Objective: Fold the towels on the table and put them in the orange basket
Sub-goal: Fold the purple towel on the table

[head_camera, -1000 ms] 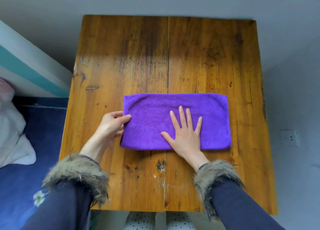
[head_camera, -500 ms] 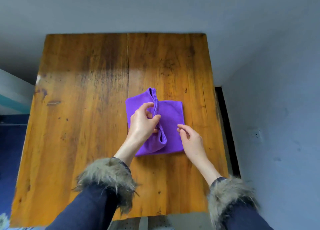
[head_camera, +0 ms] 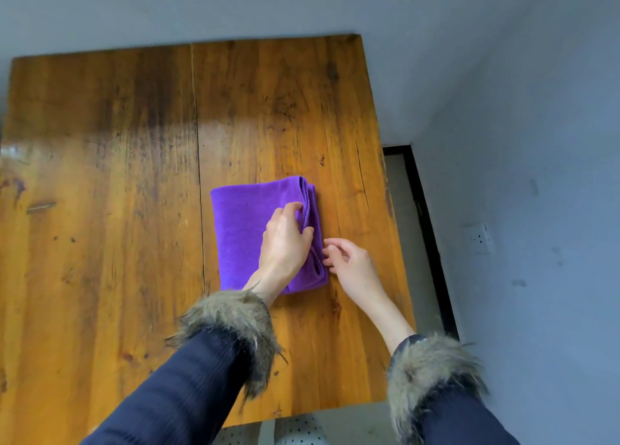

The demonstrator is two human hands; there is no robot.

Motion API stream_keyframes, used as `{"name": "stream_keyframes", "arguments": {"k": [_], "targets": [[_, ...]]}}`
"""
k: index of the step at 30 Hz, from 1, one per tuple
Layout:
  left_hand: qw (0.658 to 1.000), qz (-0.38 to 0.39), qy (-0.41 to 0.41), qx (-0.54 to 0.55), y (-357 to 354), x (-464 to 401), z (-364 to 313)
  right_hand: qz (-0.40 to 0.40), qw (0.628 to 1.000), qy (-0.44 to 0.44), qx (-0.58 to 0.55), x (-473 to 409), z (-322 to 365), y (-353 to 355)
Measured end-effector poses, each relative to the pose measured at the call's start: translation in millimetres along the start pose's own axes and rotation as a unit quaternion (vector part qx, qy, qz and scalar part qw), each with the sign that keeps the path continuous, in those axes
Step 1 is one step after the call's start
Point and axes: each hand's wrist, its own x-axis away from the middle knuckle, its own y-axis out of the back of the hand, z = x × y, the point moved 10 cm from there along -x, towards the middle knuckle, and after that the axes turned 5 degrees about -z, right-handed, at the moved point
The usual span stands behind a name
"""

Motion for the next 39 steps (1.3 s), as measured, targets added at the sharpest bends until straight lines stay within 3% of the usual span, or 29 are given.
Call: {"name": "stream_keyframes", "arguments": {"k": [5,8,11,13,16,19,24,26,28,30,34,39], "targets": [[0.997,0.045,-0.046,0.041,-15.4,10.8,-7.5,-0.005,0.999,-0.033,-0.004,-9.3,-0.9,0.6],[0.988,-0.035,-0.139,0.061,15.0,23.1,-13.1,-0.005,1.000,-0.030,-0.007,-24.0,13.0,-2.7],[0.966,-0.148,-0.209,-0.040,53.9,26.1,-6.1,-0.011,0.999,-0.008,0.031,-41.8,34.7,-10.3],[0.953,-0.167,-0.221,-0.119,63.1,22.4,6.3,-0.026,0.995,0.010,0.093,-52.3,45.0,-14.3],[0.949,-0.113,-0.204,-0.212,52.7,15.6,31.2,-0.042,0.984,0.020,0.171,-61.5,48.7,-18.9],[0.943,-0.043,-0.187,-0.272,33.4,12.9,52.8,-0.063,0.984,0.024,0.165,-62.1,45.3,-15.1],[0.927,-0.036,-0.188,-0.324,20.4,9.5,63.7,-0.072,0.988,0.039,0.131,-56.7,49.2,-7.0],[0.925,-0.051,-0.191,-0.324,21.3,8.5,60.2,-0.126,0.973,0.103,0.162,-45.8,67.0,-1.1],[0.923,-0.065,-0.203,-0.320,21.3,10.1,53.9,-0.172,0.930,0.233,0.226,-22.3,93.2,-9.4],[0.921,-0.070,-0.220,-0.315,18.3,14.4,50.4,-0.157,0.884,0.329,0.293,1.0,100.8,-36.4],[0.924,-0.067,-0.225,-0.301,16.1,17.9,57.1,-0.066,0.856,0.317,0.403,4.7,58.6,-69.5],[0.924,-0.070,-0.238,-0.290,20.2,14.1,57.6,-0.059,0.846,0.312,0.428,-9.4,45.1,-63.0]]}}
